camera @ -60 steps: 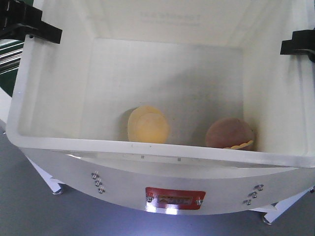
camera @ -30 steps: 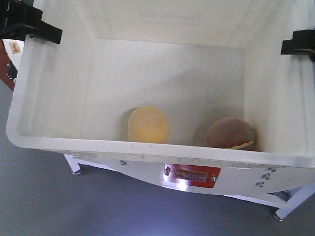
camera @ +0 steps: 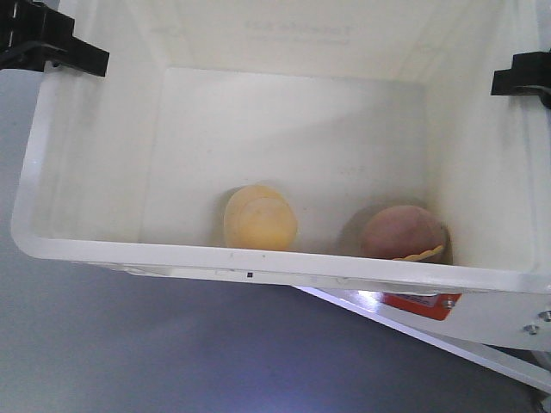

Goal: Place moving items into box and shelve
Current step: 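Hold the crate by both rims while the base drives away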

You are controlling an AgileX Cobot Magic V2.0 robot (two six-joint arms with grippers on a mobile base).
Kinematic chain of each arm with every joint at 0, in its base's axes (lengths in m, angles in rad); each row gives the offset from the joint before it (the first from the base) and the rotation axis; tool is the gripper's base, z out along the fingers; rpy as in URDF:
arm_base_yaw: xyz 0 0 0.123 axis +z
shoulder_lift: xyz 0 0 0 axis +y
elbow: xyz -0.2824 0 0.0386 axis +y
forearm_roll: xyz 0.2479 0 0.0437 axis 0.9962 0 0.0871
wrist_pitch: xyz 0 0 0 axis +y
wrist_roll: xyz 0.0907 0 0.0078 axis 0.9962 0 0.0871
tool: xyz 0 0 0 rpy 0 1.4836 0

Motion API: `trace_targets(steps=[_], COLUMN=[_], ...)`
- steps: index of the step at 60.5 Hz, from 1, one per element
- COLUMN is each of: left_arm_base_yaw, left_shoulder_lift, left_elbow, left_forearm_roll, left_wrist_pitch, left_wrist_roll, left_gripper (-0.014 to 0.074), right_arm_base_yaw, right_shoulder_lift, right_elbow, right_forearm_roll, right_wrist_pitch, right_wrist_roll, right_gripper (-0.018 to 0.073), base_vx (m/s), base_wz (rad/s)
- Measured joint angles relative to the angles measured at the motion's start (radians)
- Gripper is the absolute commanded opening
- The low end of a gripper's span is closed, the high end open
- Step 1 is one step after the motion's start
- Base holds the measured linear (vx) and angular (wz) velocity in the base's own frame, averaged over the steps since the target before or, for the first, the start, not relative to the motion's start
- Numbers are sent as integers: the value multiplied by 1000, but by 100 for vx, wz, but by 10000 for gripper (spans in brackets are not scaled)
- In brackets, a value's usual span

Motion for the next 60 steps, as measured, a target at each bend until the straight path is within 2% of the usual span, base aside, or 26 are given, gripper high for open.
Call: trace_targets(steps=[30, 60], left_arm_base_yaw=[0, 0], left_shoulder_lift=[-1, -1], left_elbow=[0, 0], left_forearm_roll=[-1, 0], left_wrist_pitch=[0, 0], left_wrist_roll=[0, 0], left_gripper=[-6, -6], right_arm_base_yaw=[0, 0], right_shoulder_lift=[0, 0], right_elbow=[0, 0], right_forearm_roll=[0, 0], right_wrist_pitch=[0, 0], right_wrist_roll=[-1, -1], right_gripper=[-6, -6], base_vx=[-14, -12], base_wz=[71, 94])
